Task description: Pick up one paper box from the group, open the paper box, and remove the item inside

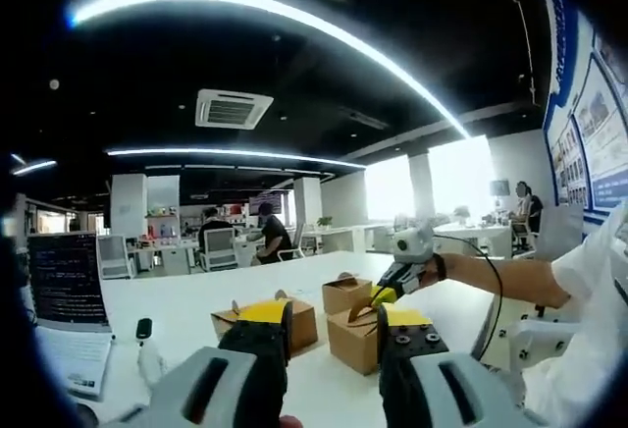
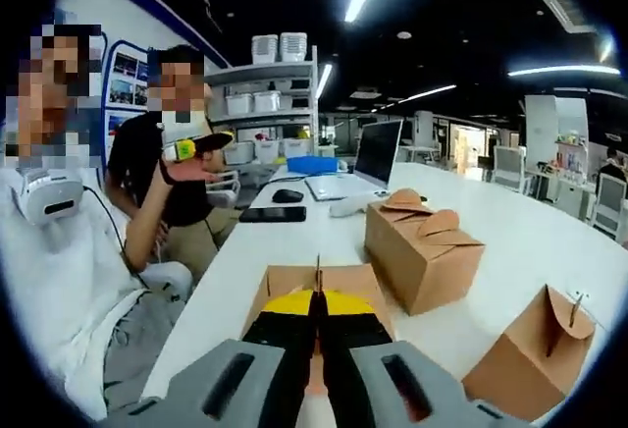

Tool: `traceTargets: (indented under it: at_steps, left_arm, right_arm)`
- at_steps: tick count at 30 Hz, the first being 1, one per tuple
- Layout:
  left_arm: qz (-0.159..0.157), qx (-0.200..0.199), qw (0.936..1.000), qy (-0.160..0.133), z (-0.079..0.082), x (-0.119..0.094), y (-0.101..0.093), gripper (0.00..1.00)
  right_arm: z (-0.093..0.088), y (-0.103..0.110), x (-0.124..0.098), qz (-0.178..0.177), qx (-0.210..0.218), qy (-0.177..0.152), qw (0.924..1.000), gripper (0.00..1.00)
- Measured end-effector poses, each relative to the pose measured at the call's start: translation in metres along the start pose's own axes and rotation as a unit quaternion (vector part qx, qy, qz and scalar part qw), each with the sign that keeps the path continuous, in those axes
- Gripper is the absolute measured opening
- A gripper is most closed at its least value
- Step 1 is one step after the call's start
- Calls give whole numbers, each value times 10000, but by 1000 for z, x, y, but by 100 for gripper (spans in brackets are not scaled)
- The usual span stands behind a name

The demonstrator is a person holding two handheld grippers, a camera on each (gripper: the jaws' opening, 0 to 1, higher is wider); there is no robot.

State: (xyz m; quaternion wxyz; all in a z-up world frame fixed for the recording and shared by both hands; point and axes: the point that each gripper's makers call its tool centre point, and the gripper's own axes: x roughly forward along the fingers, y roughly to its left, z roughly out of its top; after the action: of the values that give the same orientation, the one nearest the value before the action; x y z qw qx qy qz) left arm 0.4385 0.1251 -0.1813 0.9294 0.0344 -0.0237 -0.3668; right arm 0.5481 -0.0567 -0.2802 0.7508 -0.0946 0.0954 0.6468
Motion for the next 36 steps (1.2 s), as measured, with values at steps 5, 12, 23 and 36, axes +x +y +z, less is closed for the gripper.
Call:
traceTargets:
  at_steps: [5, 12, 23, 36]
  left_arm:
    - [-26, 2, 10000, 21, -1, 1, -1, 36]
    - [-5, 12, 10000, 35, -3, 2, 0, 36]
    - [-17, 10, 10000, 43, -3, 3, -1, 36]
    - [-23, 29, 10000, 12, 0, 3, -4, 36]
  right_arm:
    - [1, -7, 1, -127, -1, -190, 9997, 4]
    - [12, -12, -4, -344, 57, -401, 9986, 14]
    - [28, 4, -8, -428, -90, -527, 9977, 23]
    - [63, 20, -17, -876, -354, -678, 9932, 25]
